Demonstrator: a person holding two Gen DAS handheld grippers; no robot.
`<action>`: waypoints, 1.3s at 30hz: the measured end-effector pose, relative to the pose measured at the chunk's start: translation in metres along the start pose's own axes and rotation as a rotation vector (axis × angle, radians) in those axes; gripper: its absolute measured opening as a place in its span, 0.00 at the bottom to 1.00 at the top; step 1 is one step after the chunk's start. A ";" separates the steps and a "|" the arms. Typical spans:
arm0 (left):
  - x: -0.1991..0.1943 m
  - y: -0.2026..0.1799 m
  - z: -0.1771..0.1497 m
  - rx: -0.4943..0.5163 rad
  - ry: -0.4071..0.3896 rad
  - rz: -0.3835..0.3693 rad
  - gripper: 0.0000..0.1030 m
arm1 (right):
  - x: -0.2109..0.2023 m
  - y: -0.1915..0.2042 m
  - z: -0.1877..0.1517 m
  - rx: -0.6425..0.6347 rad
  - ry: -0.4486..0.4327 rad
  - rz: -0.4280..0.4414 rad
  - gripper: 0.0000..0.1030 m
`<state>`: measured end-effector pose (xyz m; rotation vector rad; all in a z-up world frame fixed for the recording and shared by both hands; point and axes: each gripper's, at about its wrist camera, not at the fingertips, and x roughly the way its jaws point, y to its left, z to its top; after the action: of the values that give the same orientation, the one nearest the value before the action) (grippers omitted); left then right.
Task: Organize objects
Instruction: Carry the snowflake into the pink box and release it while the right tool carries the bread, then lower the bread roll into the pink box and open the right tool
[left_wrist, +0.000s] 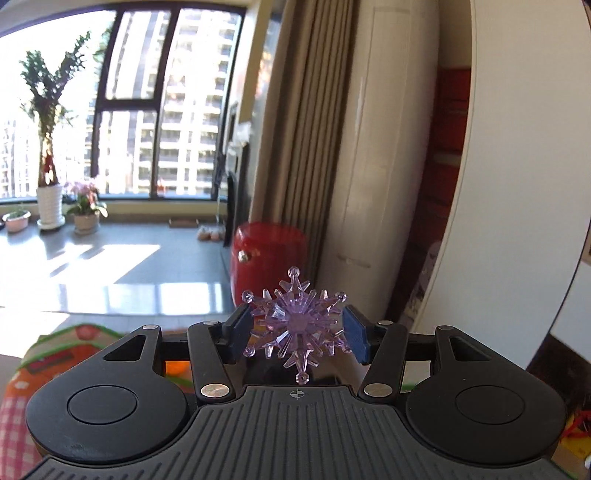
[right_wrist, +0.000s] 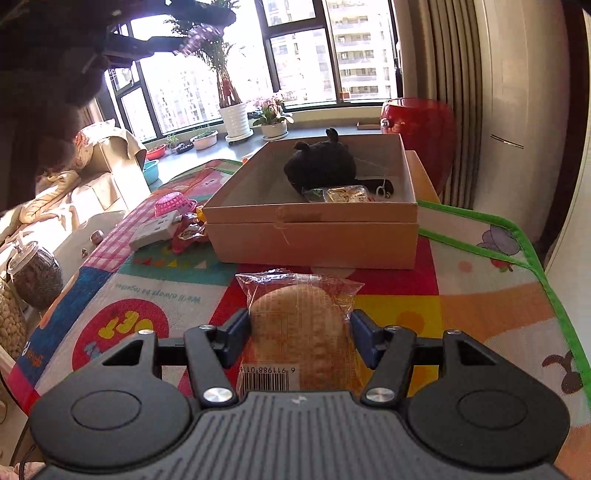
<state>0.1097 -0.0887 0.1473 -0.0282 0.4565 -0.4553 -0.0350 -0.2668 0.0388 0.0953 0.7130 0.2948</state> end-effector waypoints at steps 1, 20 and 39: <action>0.018 0.002 -0.009 -0.003 0.080 0.003 0.57 | 0.000 0.000 0.000 0.001 -0.001 -0.003 0.57; 0.003 0.013 -0.059 0.054 0.001 0.018 0.57 | 0.007 0.004 0.008 0.005 0.022 -0.031 0.57; -0.081 0.066 -0.151 -0.044 0.175 0.120 0.56 | 0.030 0.033 0.145 -0.013 -0.187 0.028 0.93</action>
<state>0.0074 0.0170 0.0374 -0.0035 0.6366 -0.3309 0.0742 -0.2244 0.1353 0.1188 0.5248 0.3127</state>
